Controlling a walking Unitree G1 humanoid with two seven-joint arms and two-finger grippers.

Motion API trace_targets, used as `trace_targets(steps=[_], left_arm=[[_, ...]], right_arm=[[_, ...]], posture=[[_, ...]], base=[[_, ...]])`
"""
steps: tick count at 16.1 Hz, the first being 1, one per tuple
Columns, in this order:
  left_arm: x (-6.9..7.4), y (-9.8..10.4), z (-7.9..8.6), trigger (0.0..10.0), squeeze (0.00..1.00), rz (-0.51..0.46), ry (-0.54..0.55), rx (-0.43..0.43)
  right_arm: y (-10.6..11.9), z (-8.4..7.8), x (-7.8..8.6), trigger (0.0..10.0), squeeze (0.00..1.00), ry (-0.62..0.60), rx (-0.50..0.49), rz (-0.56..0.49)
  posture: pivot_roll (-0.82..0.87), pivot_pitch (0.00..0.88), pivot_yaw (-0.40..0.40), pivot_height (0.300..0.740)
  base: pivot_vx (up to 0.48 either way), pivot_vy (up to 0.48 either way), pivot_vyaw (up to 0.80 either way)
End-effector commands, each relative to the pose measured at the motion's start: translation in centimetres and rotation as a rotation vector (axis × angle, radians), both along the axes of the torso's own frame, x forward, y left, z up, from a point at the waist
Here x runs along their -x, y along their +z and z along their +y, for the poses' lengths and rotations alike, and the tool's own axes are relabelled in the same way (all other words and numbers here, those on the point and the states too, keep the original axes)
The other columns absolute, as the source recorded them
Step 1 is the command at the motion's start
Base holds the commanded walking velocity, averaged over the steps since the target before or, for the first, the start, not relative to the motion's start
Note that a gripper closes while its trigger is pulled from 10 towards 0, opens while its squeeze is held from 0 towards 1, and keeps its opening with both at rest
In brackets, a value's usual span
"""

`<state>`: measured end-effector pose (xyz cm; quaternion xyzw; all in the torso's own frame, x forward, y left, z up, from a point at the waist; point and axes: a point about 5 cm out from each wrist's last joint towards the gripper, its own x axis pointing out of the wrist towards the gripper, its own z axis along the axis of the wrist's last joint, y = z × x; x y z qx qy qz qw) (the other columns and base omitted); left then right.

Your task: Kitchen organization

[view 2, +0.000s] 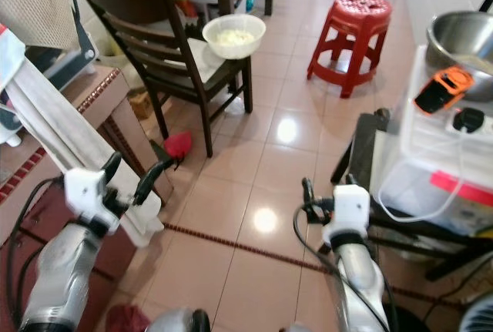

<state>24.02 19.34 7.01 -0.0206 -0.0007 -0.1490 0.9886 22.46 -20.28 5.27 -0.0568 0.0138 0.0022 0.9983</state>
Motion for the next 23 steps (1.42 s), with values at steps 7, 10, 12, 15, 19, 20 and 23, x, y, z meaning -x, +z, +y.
trace_targets(steps=[7,10,12,15,19,20,23], left_arm=[[0.8,0.5,-1.4,10.0,0.0,-0.001,-0.198,-0.175],[1.6,-0.1,-2.8,10.0,0.0,0.054,-0.154,-0.128],[1.5,-0.3,-3.8,10.0,0.0,0.045,-0.202,-0.118],[0.4,-0.1,-5.1,10.0,0.0,0.031,-0.367,-0.203],[0.2,-0.1,-3.9,10.0,0.0,0.061,-0.182,-0.118],[0.4,-0.1,-3.5,10.0,0.0,0.069,-0.091,-0.107],[0.7,0.1,-2.6,10.0,0.0,0.059,0.07,-0.078]], right_arm=[[0.9,1.4,0.0,10.0,0.0,0.078,0.068,0.036],[1.3,1.1,-0.5,10.0,0.0,0.049,0.037,0.045],[1.4,1.0,-0.9,10.0,0.0,0.056,0.046,0.049],[1.3,1.2,-1.8,10.0,0.0,0.081,0.05,0.058],[1.3,1.4,-1.8,10.0,0.0,0.043,0.036,0.028],[1.4,1.2,-1.7,10.0,0.0,0.02,0.033,0.014],[1.8,1.3,-2.6,10.0,0.0,-0.024,0.018,-0.021]], posture=[[-0.03,0.0,0.035,0.74],[-0.03,0.0,0.026,0.74],[-0.03,0.0,0.026,0.74],[-0.01,0.0,0.014,0.74],[-0.05,0.0,0.077,0.74],[-0.05,0.0,0.089,0.74],[-0.03,0.0,0.103,0.74]], base=[[0.0,0.0,0.57],[0.0,0.0,0.8],[0.0,0.0,0.8],[0.0,0.0,0.8],[0.0,0.0,0.8],[0.0,0.0,0.8],[0.0,0.0,0.8]])
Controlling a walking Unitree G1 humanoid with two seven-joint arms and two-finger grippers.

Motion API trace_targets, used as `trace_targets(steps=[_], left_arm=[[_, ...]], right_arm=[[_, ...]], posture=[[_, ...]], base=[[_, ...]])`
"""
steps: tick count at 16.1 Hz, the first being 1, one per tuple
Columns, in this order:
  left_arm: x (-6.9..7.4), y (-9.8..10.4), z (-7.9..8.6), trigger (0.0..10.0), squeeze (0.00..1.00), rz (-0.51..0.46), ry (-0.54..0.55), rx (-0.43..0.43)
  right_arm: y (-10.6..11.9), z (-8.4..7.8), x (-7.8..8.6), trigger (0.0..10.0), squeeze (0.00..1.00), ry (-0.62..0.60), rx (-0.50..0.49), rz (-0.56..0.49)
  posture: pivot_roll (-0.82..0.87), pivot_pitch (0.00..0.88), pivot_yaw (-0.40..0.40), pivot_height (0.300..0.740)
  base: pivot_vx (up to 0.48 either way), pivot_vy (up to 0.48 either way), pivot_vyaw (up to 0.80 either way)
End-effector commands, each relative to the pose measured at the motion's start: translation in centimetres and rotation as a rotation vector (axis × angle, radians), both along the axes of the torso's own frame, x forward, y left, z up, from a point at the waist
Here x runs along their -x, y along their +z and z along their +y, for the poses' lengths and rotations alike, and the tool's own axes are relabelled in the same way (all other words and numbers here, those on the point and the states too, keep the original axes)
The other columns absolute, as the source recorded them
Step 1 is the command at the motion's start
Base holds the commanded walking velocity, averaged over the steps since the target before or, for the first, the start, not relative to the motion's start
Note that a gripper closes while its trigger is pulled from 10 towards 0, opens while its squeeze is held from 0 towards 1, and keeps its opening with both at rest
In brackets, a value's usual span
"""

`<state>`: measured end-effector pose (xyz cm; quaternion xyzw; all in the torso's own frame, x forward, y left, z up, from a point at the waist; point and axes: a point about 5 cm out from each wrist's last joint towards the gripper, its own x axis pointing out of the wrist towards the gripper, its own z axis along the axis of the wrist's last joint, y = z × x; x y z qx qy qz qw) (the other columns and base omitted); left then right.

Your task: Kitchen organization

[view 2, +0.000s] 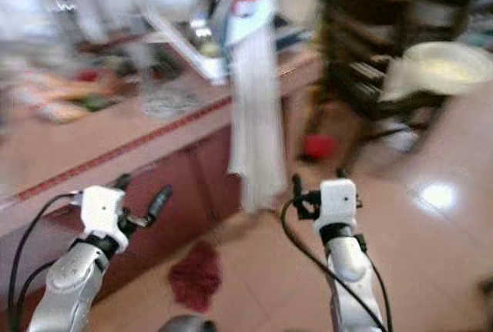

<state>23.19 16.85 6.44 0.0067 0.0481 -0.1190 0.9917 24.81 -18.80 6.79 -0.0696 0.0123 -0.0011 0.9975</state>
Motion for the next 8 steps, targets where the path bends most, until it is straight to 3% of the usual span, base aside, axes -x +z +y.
trace_targets(steps=[1,4,7,8], left_arm=[[-0.5,1.1,-0.3,10.0,0.0,-0.056,-0.002,-0.013],[-1.0,2.4,-0.6,10.0,0.0,-0.104,0.018,-0.016],[-0.8,2.6,0.5,10.0,0.0,-0.108,0.079,-0.058],[-0.6,2.4,0.8,10.0,0.0,-0.088,0.108,-0.027]], right_arm=[[0.6,0.1,-0.9,10.0,0.0,-0.019,-0.02,-0.035],[1.5,0.2,-1.8,10.0,0.0,-0.027,-0.017,-0.073],[0.9,-0.2,-0.8,10.0,0.0,-0.029,0.011,-0.05],[0.9,-0.2,-0.5,10.0,0.0,-0.028,0.011,-0.049]], posture=[[-0.03,0.0,0.106,0.74],[-0.02,0.0,0.103,0.74],[-0.01,0.0,0.087,0.74],[-0.01,0.0,0.085,0.74]], base=[[0.0,0.0,0.8],[0.0,0.0,0.8],[0.0,0.0,0.8],[0.0,0.0,0.8]])
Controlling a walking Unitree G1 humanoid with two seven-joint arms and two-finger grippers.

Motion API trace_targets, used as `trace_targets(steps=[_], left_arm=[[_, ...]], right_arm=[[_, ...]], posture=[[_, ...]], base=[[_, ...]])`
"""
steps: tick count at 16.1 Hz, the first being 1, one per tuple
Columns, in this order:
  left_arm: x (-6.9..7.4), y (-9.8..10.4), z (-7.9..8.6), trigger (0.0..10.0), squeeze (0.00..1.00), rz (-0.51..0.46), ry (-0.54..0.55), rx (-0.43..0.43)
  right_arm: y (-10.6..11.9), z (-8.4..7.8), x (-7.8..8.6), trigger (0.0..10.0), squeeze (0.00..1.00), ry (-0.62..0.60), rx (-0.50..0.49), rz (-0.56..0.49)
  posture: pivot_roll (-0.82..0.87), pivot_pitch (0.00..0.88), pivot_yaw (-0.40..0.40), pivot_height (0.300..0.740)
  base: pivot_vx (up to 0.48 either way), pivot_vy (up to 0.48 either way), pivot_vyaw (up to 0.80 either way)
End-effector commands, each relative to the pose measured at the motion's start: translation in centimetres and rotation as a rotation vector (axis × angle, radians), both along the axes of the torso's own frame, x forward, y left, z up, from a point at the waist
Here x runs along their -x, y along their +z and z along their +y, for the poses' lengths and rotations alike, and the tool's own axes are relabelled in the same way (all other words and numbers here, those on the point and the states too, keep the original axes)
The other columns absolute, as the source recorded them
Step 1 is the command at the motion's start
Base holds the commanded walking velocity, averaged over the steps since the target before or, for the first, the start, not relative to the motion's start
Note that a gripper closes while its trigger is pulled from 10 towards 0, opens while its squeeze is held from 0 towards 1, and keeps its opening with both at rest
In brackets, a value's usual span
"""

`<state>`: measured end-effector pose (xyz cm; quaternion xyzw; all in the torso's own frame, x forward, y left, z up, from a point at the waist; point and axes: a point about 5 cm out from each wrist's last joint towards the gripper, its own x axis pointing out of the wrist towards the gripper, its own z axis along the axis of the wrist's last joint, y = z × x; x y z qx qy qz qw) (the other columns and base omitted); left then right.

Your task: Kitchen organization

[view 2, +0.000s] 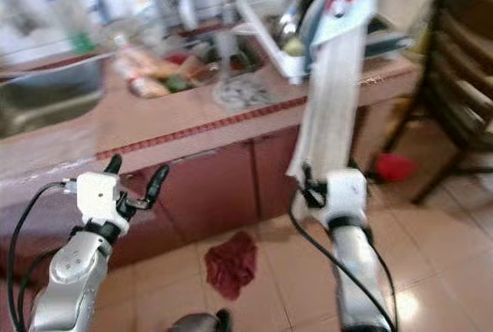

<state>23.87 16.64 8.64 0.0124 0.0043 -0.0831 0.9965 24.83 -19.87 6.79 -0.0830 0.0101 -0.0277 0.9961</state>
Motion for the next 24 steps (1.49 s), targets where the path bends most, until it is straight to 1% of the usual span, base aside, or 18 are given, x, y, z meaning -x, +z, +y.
trace_targets(steps=[1,2,3,4,5,6,7,9,10,12,13,15,16,18,19,21,24], left_arm=[[0.3,0.0,1.1,10.0,0.0,0.017,0.054,0.031],[0.5,-0.1,1.1,10.0,0.0,0.014,0.049,0.037],[0.6,-0.3,1.2,10.0,0.0,0.016,0.048,0.018],[0.7,-0.6,1.0,10.0,0.0,0.032,0.043,-0.015],[0.6,-0.6,0.7,10.0,0.0,0.036,0.041,-0.012],[-0.1,-0.4,0.0,10.0,0.0,0.034,0.015,0.014],[-0.3,-0.3,-0.1,10.0,0.0,0.035,0.004,0.028],[-0.7,0.1,-0.2,10.0,0.0,0.015,0.016,0.038],[-1.1,0.3,-0.2,10.0,0.0,0.007,0.043,0.069],[-1.1,0.4,-0.1,10.0,0.0,0.005,0.048,0.065],[-1.1,0.3,-0.1,10.0,0.0,0.014,0.04,0.062],[-1.3,0.4,-0.3,10.0,0.0,0.011,0.019,0.048],[-1.4,0.4,-0.7,10.0,0.0,0.013,-0.01,0.03],[-1.6,0.0,-1.7,10.0,0.0,-0.002,-0.039,0.041],[-1.6,0.0,-1.8,10.0,0.0,0.005,-0.035,0.043],[-1.7,-0.1,-1.4,10.0,0.0,0.008,-0.018,0.045],[-1.6,-0.1,-1.3,10.0,0.0,-0.001,-0.018,0.037]], right_arm=[[0.8,0.6,-0.1,10.0,0.0,0.013,-0.029,-0.03],[0.7,0.4,0.2,10.0,0.0,0.008,-0.017,-0.02],[0.5,0.4,0.4,10.0,0.0,0.006,-0.014,-0.012],[0.2,0.3,0.4,10.0,0.0,0.014,0.01,0.0],[0.2,0.2,0.4,10.0,0.0,0.014,0.012,0.004],[0.3,0.0,0.0,10.0,0.0,0.006,0.005,0.009],[0.7,0.2,-0.2,10.0,0.0,0.011,0.007,-0.003],[1.3,0.4,-0.8,10.0,0.0,0.012,0.012,-0.036],[2.0,0.8,-1.6,10.0,0.0,-0.008,-0.024,-0.069],[2.2,1.6,-1.9,10.0,0.0,0.02,-0.032,-0.079],[2.1,1.8,-1.9,10.0,0.0,0.026,-0.027,-0.075],[1.8,1.8,-2.0,10.0,0.0,0.028,-0.031,-0.065],[2.0,1.9,-2.3,10.0,0.0,0.035,-0.025,-0.073],[2.6,2.7,-3.0,10.0,0.0,0.084,0.007,-0.096],[2.7,3.0,-3.1,10.0,0.0,0.099,0.008,-0.105],[3.0,3.5,-3.1,10.0,0.0,0.132,0.042,-0.123],[2.6,3.9,-2.9,10.0,0.0,0.144,0.035,-0.115]], posture=[[-0.01,0.0,0.076,0.74],[-0.01,0.0,0.076,0.74],[-0.01,0.0,0.083,0.74],[-0.01,0.0,0.081,0.74],[-0.01,0.0,0.079,0.74],[-0.01,0.0,0.067,0.74],[-0.02,0.0,0.069,0.74],[-0.02,0.0,0.066,0.74],[-0.02,0.0,0.079,0.74],[-0.01,0.0,0.08,0.74],[-0.01,0.0,0.079,0.74],[0.0,0.0,0.076,0.74],[0.0,0.0,0.073,0.74],[0.0,0.0,0.067,0.74],[0.0,0.0,0.064,0.74],[0.0,0.0,0.06,0.74],[0.01,0.0,0.057,0.74]], base=[[0.0,0.0,0.62],[0.0,0.0,0.61],[0.0,0.0,0.0],[0.0,0.0,0.0],[0.0,0.0,0.0],[0.0,0.0,0.0],[0.0,0.0,0.0],[0.0,0.0,0.0],[0.0,0.0,0.0],[0.0,0.0,0.0],[0.0,0.0,0.0],[0.0,0.48,0.0],[0.0,0.48,0.0],[0.0,0.48,0.0],[0.0,0.48,0.44],[0.0,0.48,0.8],[0.0,0.48,0.63]])
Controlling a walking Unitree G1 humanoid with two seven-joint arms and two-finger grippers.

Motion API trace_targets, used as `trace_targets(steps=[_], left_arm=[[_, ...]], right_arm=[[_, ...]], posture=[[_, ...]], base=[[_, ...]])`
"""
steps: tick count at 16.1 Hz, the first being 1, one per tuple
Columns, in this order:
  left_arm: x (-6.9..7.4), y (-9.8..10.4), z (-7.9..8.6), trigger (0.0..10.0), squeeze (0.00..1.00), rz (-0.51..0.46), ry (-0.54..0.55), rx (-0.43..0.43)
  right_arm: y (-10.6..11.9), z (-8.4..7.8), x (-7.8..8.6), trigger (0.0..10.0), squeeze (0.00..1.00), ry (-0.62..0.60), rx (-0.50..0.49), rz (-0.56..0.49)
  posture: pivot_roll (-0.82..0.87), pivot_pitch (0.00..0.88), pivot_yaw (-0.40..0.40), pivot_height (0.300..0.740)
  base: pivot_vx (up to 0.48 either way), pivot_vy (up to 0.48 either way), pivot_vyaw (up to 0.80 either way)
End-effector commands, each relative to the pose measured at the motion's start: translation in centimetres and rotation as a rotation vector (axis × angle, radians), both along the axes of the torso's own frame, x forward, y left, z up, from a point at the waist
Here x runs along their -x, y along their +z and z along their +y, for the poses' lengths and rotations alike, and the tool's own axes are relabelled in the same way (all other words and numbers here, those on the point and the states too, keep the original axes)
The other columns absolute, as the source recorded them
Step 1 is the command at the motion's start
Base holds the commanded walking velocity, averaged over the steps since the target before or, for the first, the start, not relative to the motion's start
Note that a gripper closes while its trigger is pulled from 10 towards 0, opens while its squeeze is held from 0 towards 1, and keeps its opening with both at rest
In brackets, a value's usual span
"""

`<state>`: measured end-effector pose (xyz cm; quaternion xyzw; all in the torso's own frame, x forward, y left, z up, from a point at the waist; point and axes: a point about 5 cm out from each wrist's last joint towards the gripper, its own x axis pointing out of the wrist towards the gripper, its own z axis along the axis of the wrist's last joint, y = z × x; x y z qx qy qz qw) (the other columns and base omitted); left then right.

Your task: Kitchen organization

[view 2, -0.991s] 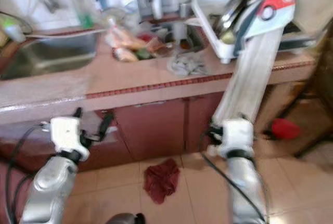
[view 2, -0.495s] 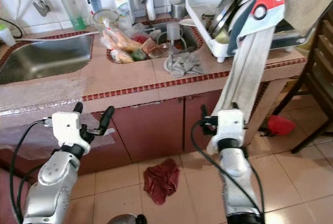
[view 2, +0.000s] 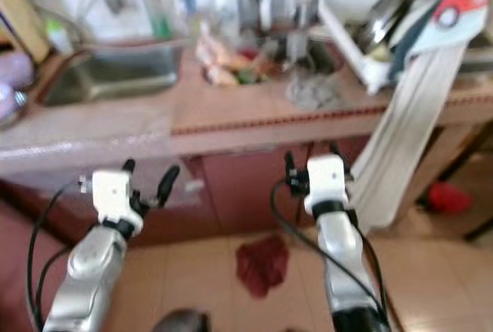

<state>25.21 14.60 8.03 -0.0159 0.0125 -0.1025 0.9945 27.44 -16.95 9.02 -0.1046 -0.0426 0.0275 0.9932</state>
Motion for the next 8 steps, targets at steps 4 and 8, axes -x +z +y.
trace_targets(steps=[4,8], left_arm=[[-0.39,0.85,1.03,10.0,0.0,-0.047,0.027,-0.027],[-0.39,0.9,0.89,10.0,0.0,-0.052,0.022,-0.034]], right_arm=[[0.1,0.99,-0.11,10.0,0.0,0.027,-0.014,-0.013],[-0.14,0.55,0.13,10.0,0.0,0.017,-0.004,-0.009]], posture=[[0.01,0.0,0.059,0.74],[0.01,0.0,0.057,0.74]], base=[[0.0,0.0,0.51],[0.0,0.0,0.42]])
